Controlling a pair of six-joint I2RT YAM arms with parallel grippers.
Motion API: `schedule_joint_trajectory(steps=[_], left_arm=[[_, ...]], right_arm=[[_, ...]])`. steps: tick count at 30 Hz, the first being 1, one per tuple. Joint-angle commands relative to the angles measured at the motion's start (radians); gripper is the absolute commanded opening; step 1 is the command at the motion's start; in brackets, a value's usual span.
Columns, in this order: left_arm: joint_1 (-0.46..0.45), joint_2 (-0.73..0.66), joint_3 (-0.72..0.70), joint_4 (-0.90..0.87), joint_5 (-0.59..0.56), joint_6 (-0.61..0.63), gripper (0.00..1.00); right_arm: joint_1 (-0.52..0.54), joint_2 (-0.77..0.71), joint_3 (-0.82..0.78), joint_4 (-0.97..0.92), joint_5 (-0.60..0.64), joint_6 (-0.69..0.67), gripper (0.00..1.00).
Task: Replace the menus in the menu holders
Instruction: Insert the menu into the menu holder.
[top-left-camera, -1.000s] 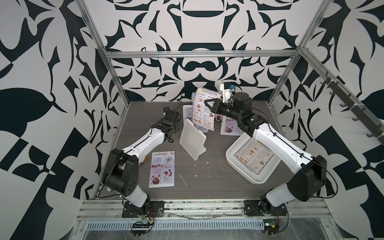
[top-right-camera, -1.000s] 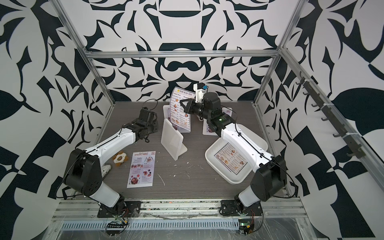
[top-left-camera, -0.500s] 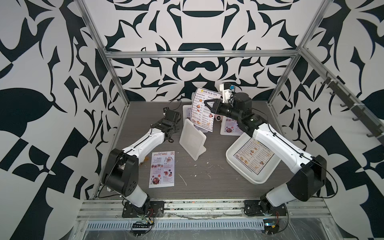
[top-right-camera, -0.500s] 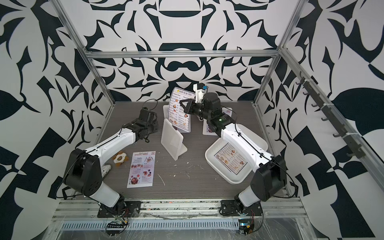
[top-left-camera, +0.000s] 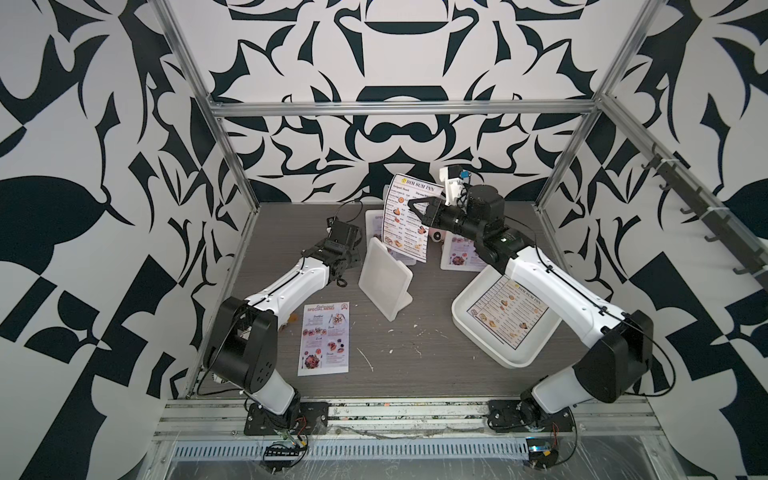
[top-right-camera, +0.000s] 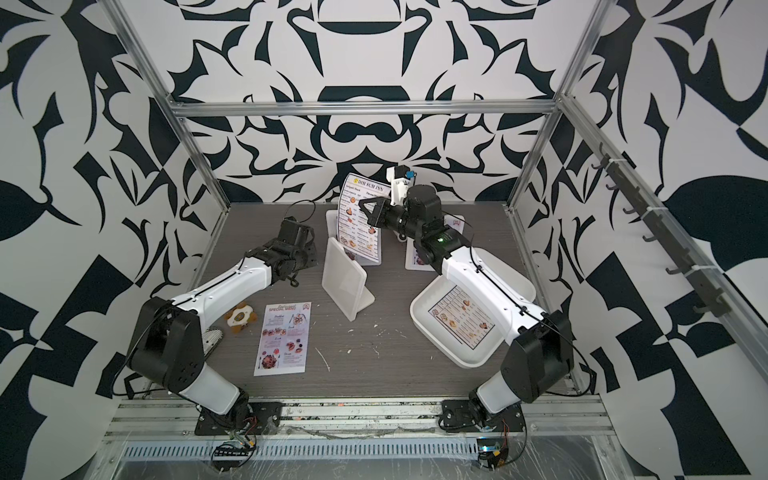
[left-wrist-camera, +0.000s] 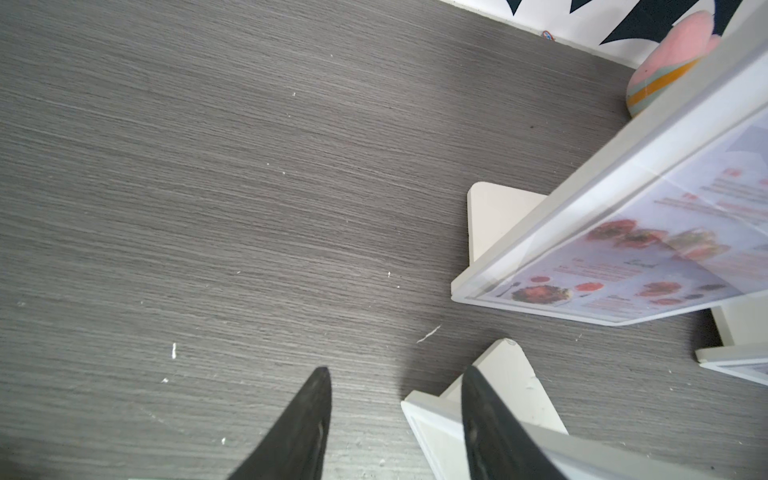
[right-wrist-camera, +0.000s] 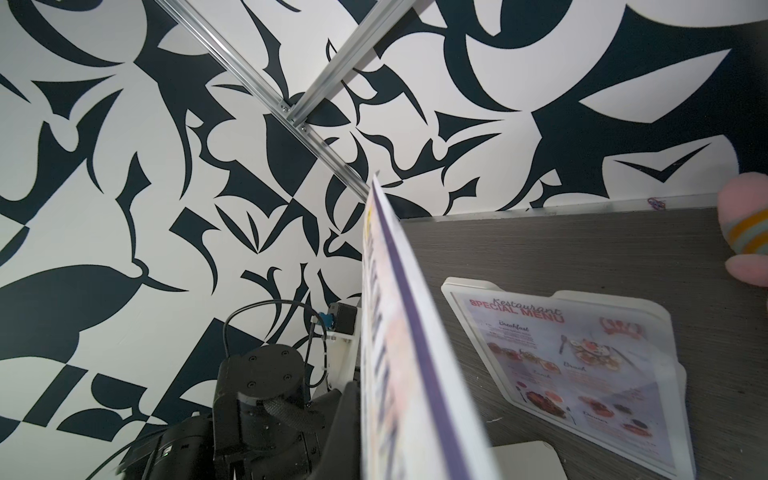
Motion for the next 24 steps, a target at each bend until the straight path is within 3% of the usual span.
schedule_joint_trajectory(steps=[1, 24], left_arm=[[0.006, -0.011, -0.017, 0.003, 0.004, -0.005, 0.53], [0.006, -0.024, -0.028, 0.004, 0.011, -0.016, 0.52]], right_arm=[[-0.005, -0.036, -0.004, 0.055, -0.012, 0.010, 0.00], [-0.012, -0.045, -0.014, 0.077, -0.019, 0.016, 0.00]])
